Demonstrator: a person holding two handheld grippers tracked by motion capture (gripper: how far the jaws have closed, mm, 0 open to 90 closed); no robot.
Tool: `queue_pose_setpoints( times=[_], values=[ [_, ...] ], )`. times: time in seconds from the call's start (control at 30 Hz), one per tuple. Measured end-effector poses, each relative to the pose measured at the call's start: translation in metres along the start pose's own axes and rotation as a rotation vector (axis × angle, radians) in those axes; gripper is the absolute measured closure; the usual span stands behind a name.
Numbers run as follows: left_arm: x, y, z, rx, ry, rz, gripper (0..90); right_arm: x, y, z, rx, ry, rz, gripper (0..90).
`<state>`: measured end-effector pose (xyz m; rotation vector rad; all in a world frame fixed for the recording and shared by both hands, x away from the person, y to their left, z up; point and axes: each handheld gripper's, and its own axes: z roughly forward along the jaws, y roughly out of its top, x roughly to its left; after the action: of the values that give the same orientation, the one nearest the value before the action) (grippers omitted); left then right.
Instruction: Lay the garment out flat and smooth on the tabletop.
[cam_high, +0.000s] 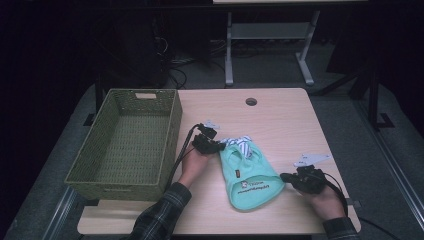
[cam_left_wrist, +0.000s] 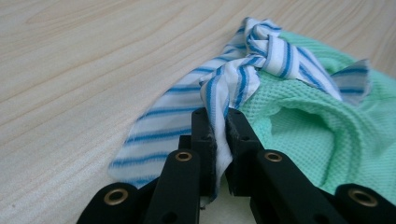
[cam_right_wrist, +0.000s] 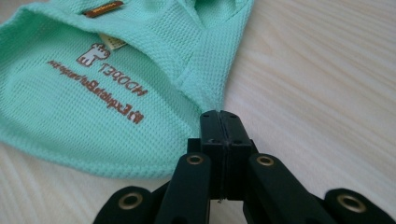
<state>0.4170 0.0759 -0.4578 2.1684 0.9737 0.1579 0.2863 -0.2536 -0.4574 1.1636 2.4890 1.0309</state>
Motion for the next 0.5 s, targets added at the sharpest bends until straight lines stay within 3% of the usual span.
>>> queue_pose_setpoints(
  times=[0.1, 0.2, 0.37, 0.5],
  values=[
    [-0.002, 0.0, 0.004, 0.011, 0.013, 0.02, 79.6, 0.002, -0.004, -0.002, 0.002, 0.005, -0.007, 89.4],
    [-0.004, 0.002, 0.001, -0.001, 0.031, 0.025, 70.4, 0.006, -0.004, -0.003, 0.0, 0.014, -0.01, 88.5],
    [-0.009, 0.008, -0.012, -0.036, 0.027, 0.018, 54.5, 0.006, -0.002, -0.004, -0.02, 0.036, -0.008, 76.4],
    [-0.018, 0.009, -0.017, -0.027, 0.019, 0.045, 55.1, 0.005, 0.0, -0.004, -0.032, 0.036, 0.0, 70.6]
  ],
)
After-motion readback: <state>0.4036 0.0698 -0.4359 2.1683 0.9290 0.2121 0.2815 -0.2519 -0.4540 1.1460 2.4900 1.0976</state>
